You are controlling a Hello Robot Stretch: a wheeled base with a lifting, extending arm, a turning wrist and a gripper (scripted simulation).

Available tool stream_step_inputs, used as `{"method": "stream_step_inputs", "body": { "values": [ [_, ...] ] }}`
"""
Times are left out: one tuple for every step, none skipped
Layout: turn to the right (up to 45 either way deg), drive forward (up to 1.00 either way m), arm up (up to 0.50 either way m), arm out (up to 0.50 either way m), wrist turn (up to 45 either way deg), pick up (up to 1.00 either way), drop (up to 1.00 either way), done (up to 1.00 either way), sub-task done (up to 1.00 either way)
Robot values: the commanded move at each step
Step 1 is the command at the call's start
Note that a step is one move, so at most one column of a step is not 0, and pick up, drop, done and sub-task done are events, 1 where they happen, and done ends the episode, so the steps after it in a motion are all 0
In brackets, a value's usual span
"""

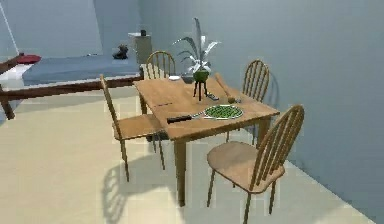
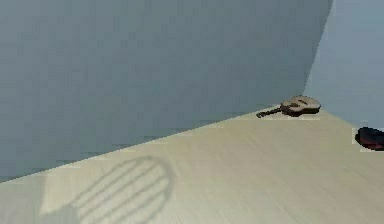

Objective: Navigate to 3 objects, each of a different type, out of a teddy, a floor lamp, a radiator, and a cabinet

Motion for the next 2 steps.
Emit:
{"method": "stream_step_inputs", "body": {
  "values": [
    [0.0,0.2,0.0,0.0,0.0,0.0,0.0,0.0,0.0],
    [-45.0,0.0,0.0,0.0,0.0,0.0,0.0,0.0,0.0]
  ]
}}
